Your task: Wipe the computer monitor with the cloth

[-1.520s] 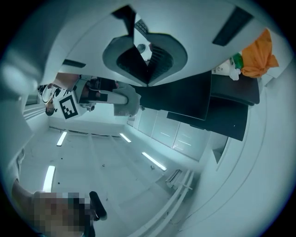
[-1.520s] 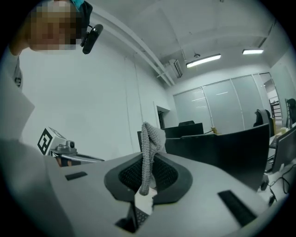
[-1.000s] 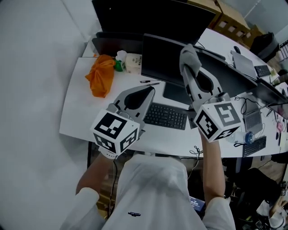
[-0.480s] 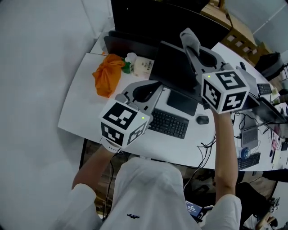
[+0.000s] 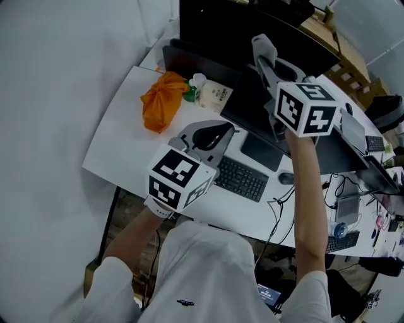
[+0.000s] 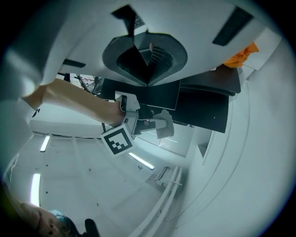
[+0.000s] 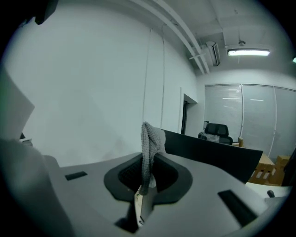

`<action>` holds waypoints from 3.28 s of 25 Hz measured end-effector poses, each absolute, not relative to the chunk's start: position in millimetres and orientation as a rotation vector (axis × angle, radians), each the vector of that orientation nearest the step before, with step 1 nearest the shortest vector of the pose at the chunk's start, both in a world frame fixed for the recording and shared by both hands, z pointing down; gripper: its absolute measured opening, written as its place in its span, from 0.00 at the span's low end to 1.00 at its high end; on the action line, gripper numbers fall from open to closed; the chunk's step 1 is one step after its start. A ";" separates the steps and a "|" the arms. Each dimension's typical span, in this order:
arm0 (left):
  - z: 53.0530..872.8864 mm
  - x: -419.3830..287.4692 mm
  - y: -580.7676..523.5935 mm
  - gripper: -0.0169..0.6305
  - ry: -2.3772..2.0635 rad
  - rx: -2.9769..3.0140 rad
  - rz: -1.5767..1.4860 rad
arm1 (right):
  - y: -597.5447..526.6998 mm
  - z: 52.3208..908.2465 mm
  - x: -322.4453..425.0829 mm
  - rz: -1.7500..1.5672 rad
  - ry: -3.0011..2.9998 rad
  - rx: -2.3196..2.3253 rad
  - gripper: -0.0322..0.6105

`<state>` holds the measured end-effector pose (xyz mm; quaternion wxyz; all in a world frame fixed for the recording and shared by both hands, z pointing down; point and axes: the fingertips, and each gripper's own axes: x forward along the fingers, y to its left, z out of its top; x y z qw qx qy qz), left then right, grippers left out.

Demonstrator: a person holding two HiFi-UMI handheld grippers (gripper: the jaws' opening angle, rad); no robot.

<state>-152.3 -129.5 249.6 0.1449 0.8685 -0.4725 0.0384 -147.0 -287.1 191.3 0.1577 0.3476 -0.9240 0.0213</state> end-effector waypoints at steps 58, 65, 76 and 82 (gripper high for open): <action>245.3 -43.0 -106.4 0.05 -1.122 2.673 0.218 | -264.6 225.9 70.7 0.209 -2.250 1.484 0.10; 245.9 -32.5 -104.7 0.05 -1.083 2.690 0.236 | -261.2 223.1 100.1 0.221 -2.216 1.555 0.10; 250.5 -4.0 -108.8 0.05 -0.992 2.720 0.266 | -256.3 226.8 142.4 0.263 -2.172 1.644 0.10; 251.3 17.0 -110.4 0.05 -0.956 2.729 0.274 | -252.4 231.5 170.3 0.272 -2.135 1.680 0.10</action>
